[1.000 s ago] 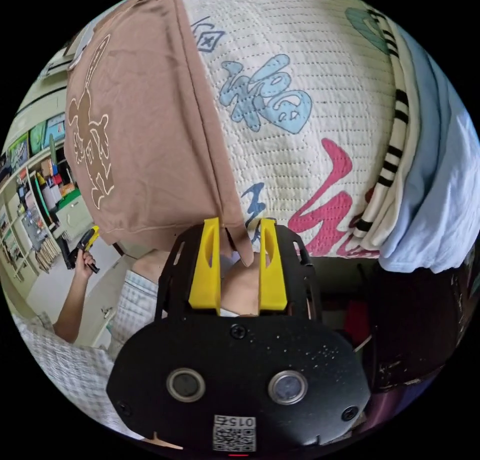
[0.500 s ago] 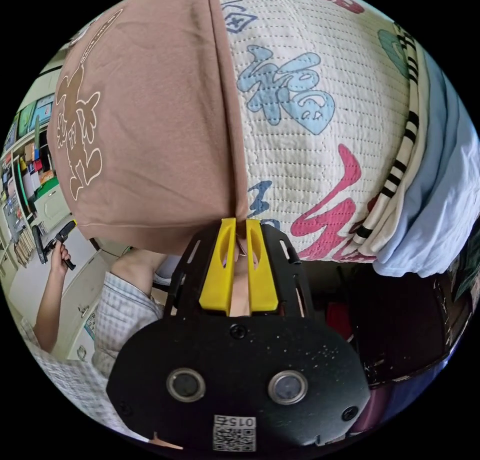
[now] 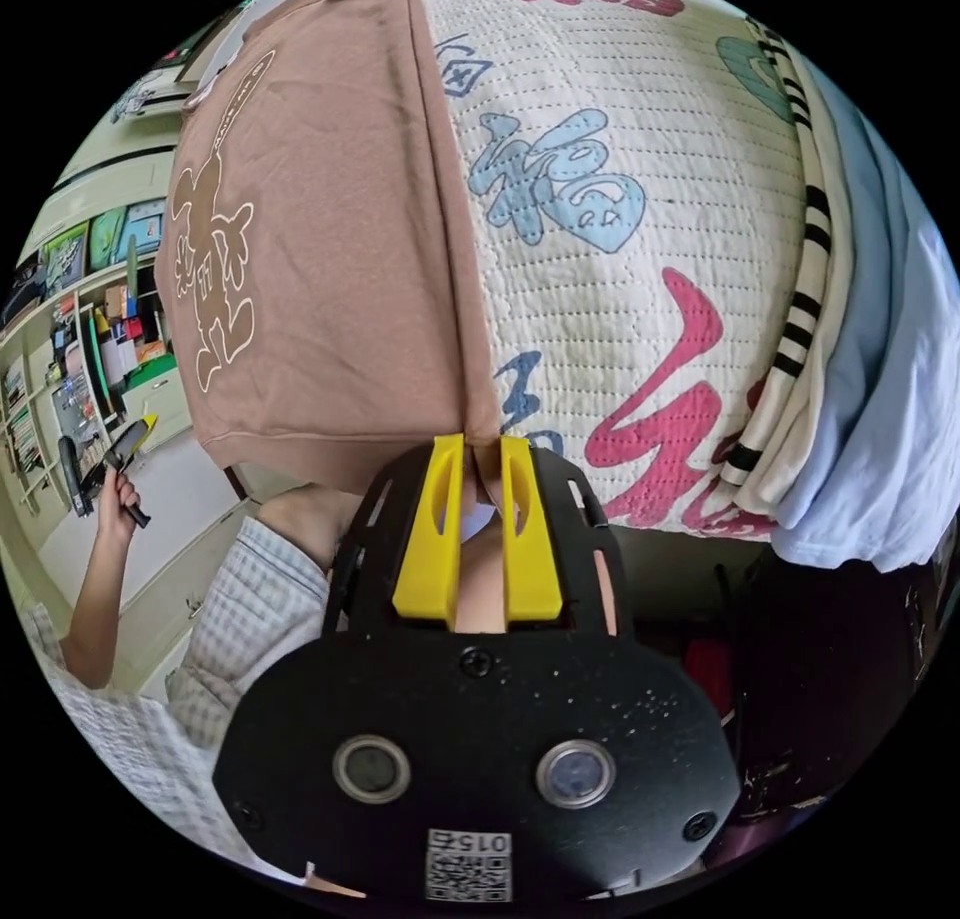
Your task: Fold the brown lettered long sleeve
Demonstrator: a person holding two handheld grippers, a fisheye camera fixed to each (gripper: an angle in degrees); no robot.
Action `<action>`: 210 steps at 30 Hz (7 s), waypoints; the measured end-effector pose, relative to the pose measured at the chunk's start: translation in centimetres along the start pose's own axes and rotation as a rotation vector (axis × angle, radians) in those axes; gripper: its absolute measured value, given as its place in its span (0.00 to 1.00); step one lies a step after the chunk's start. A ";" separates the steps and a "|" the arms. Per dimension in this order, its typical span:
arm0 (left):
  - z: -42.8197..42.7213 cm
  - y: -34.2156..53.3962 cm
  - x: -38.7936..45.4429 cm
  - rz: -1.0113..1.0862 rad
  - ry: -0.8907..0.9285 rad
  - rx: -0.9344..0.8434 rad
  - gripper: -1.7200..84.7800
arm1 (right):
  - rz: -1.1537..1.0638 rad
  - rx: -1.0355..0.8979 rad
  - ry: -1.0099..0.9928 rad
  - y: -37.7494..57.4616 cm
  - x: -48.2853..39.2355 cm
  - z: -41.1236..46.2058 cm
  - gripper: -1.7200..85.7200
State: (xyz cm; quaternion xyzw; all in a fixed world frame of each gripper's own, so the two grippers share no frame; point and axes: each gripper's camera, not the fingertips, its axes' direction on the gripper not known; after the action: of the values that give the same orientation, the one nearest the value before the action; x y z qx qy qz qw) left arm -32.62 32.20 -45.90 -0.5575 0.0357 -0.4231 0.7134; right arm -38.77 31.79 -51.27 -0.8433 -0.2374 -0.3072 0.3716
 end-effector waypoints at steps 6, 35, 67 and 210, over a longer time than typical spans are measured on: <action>4.9 -2.2 21.3 0.283 0.217 -0.047 0.08 | -0.114 0.117 -0.164 2.2 5.1 -5.9 0.12; 15.3 4.6 37.0 0.444 0.017 -0.194 0.03 | 0.052 0.373 -0.018 -18.1 28.1 -27.2 0.04; 10.7 -2.2 -12.1 -0.137 1.091 0.036 0.05 | -0.730 0.301 0.105 7.9 -40.4 -14.9 0.02; 30.1 -8.6 -89.6 -1.058 1.051 0.013 0.12 | -0.113 -0.059 0.389 21.4 -63.8 -61.4 0.02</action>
State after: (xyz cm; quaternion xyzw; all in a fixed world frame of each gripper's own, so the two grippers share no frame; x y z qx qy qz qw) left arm -79.00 112.70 -65.16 -0.2202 0.0965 -0.9209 0.3069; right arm -90.86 -39.68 -73.05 -0.7639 -0.1990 -0.4917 0.3675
